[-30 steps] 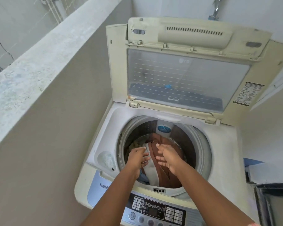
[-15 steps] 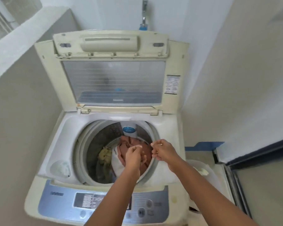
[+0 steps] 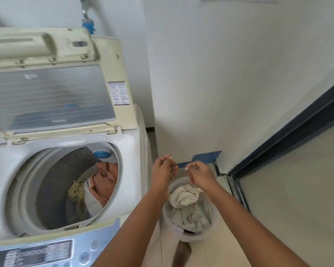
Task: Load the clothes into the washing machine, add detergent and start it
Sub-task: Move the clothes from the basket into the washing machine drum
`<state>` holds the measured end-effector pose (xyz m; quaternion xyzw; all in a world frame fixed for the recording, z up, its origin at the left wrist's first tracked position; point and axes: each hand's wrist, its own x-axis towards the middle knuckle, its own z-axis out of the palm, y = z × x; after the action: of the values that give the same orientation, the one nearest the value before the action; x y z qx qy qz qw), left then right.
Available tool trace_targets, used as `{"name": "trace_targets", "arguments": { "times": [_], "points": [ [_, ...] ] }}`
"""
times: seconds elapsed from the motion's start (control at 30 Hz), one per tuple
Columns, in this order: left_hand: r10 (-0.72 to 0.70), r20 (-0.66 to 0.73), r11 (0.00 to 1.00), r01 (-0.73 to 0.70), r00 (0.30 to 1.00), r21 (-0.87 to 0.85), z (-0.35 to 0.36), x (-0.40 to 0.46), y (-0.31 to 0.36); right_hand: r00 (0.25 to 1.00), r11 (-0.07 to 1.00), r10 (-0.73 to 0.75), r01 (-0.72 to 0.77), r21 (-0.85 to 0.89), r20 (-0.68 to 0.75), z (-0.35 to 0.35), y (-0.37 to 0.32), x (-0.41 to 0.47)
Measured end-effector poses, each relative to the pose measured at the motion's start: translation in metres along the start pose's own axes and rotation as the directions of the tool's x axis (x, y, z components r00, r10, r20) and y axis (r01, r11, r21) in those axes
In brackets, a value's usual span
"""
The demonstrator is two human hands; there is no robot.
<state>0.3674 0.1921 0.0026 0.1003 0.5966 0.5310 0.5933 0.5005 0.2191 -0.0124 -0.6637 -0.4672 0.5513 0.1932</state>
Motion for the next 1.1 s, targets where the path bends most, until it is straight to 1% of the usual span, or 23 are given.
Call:
{"name": "trace_targets", "arguments": {
  "times": [0.1, 0.23, 0.33, 0.47, 0.53, 0.67, 0.83, 0.87, 0.97, 1.03, 1.1],
  "points": [
    [-0.066, -0.018, 0.991, 0.067, 0.998, 0.117, 0.022, 0.008, -0.021, 0.998, 0.997, 0.065, -0.066, 0.036, 0.012, -0.037, 0.025, 0.006],
    [-0.186, -0.021, 0.942, 0.184, 0.982, 0.279, 0.039, 0.027, -0.046, 0.992, 0.991, 0.127, -0.126, 0.049, -0.016, -0.073, 0.052, 0.022],
    [-0.245, -0.041, 0.890, 0.242, 0.969, 0.386, 0.046, 0.046, -0.065, 0.988, 0.987, 0.154, -0.153, 0.048, -0.023, -0.086, 0.071, 0.037],
    [-0.294, -0.070, 0.838, 0.292, 0.953, 0.460, 0.057, 0.071, -0.095, 0.977, 0.977, 0.213, -0.213, 0.014, 0.015, -0.094, 0.104, 0.065],
    [-0.306, -0.080, 0.815, 0.304, 0.949, 0.493, 0.058, 0.079, -0.108, 0.969, 0.969, 0.245, -0.246, 0.007, 0.035, -0.093, 0.120, 0.079],
    [-0.337, -0.100, 0.734, 0.328, 0.936, 0.595, 0.053, 0.101, -0.142, 0.955, 0.958, 0.286, -0.287, -0.008, 0.080, -0.081, 0.156, 0.108],
    [-0.375, -0.124, 0.588, 0.339, 0.919, 0.734, 0.034, 0.132, -0.188, 0.925, 0.934, 0.351, -0.335, -0.126, 0.142, -0.054, 0.207, 0.136],
    [-0.379, -0.124, 0.574, 0.337, 0.917, 0.746, 0.032, 0.138, -0.198, 0.918, 0.927, 0.364, -0.340, -0.160, 0.157, -0.049, 0.217, 0.141],
    [-0.397, -0.101, 0.593, 0.339, 0.912, 0.730, 0.026, 0.153, -0.226, 0.904, 0.906, 0.381, -0.325, -0.270, 0.193, -0.032, 0.250, 0.160],
    [-0.380, -0.058, 0.603, 0.294, 0.923, 0.741, 0.026, 0.161, -0.240, 0.898, 0.893, 0.385, -0.305, -0.331, 0.211, -0.022, 0.268, 0.173],
    [-0.372, -0.013, 0.582, 0.245, 0.928, 0.775, 0.021, 0.175, -0.258, 0.898, 0.884, 0.385, -0.292, -0.364, 0.212, -0.009, 0.286, 0.190]
  ]
}}
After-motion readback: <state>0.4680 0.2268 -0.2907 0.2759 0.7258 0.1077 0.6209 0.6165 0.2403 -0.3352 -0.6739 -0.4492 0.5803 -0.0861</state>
